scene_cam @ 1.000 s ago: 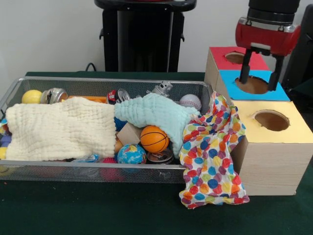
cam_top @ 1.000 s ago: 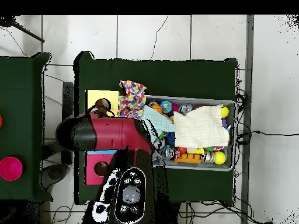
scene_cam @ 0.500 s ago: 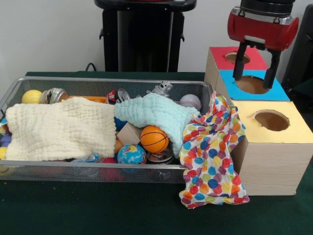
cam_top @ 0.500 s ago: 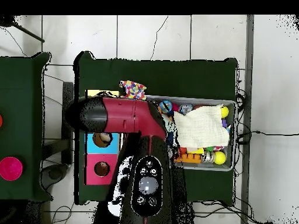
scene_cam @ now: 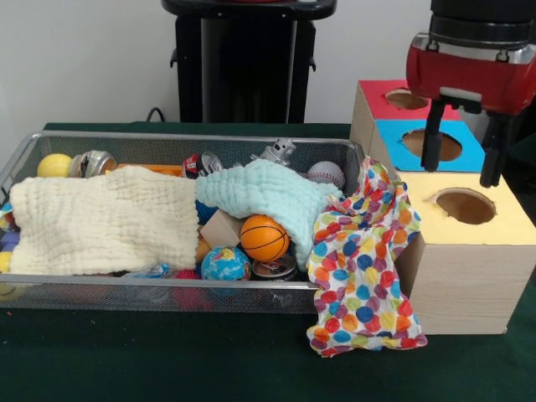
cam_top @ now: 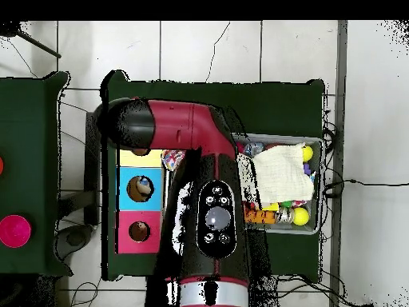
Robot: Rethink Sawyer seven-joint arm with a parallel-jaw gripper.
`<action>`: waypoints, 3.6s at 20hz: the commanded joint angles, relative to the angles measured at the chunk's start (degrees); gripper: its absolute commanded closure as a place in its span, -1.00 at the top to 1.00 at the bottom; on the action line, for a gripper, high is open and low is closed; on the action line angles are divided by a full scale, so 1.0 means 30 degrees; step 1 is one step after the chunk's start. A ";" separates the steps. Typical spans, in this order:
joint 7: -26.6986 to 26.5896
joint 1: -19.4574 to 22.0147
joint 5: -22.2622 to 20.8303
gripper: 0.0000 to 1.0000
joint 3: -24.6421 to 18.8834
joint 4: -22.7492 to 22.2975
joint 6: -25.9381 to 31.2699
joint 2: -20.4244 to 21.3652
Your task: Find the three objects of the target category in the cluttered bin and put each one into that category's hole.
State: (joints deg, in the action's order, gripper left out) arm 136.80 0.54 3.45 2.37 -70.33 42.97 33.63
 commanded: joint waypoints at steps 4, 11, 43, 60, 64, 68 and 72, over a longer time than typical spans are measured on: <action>-0.3356 0.1742 -0.1366 1.00 -0.2619 0.0059 0.0518 -0.1896; -0.3454 0.2671 -0.1750 1.00 -0.3273 -0.2505 -0.0759 -0.0714; -0.1980 0.3724 -0.4958 1.00 -0.4646 -0.4907 -0.5354 -0.1634; -0.1830 0.4962 -0.6718 1.00 -0.5232 -0.6460 -0.5736 -0.2406; -0.1171 0.4861 -0.7003 1.00 -0.5242 -0.6617 -0.6478 -0.2631; -0.0435 0.4015 -0.7136 -1.00 -0.4523 -0.6139 -0.5782 -0.2577; 0.0125 0.3251 -0.7027 -1.00 -0.4064 -0.5827 -0.5443 -0.2689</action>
State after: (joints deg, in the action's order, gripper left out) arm 136.76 13.17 -14.98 -9.80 -84.79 25.16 27.84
